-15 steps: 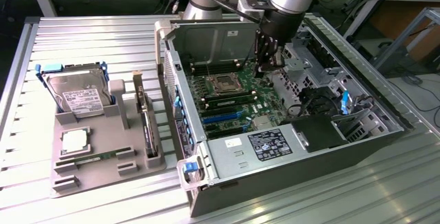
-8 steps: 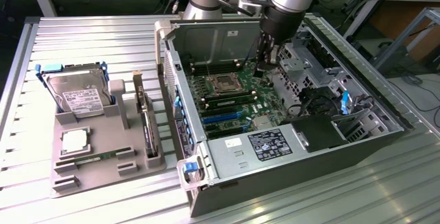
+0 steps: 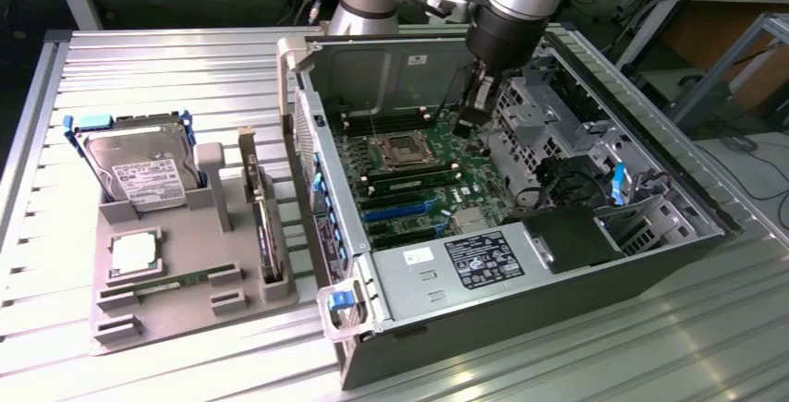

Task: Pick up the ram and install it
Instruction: 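Press down the ram until it locks into place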

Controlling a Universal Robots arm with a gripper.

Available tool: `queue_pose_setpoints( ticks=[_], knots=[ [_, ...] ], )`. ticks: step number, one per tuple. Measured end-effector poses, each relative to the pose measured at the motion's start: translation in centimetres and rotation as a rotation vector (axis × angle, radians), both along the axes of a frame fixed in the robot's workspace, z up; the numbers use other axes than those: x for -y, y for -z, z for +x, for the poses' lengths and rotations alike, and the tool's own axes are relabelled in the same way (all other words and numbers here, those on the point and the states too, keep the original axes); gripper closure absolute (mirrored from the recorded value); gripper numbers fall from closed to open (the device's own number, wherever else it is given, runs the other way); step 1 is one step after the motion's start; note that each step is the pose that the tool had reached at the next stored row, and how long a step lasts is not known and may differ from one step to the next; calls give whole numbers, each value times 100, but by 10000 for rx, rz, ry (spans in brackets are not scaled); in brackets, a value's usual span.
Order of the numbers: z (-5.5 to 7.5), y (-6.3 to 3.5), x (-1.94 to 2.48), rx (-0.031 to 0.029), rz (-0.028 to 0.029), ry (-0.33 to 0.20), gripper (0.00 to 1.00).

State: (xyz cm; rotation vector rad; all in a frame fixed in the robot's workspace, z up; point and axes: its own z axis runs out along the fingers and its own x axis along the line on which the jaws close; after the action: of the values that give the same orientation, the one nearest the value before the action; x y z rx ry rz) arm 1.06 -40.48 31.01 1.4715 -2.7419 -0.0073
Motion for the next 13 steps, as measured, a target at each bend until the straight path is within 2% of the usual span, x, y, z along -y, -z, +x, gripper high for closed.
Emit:
queue_pose_setpoints(
  ticks=[4, 10, 13],
  knots=[
    [0, -7, 0, 0, 0, 1111, 89],
    [0, -13, 0, 0, 1, 2140, 89],
    [0, -18, 0, 0, 0, 2993, 89]
  ],
)
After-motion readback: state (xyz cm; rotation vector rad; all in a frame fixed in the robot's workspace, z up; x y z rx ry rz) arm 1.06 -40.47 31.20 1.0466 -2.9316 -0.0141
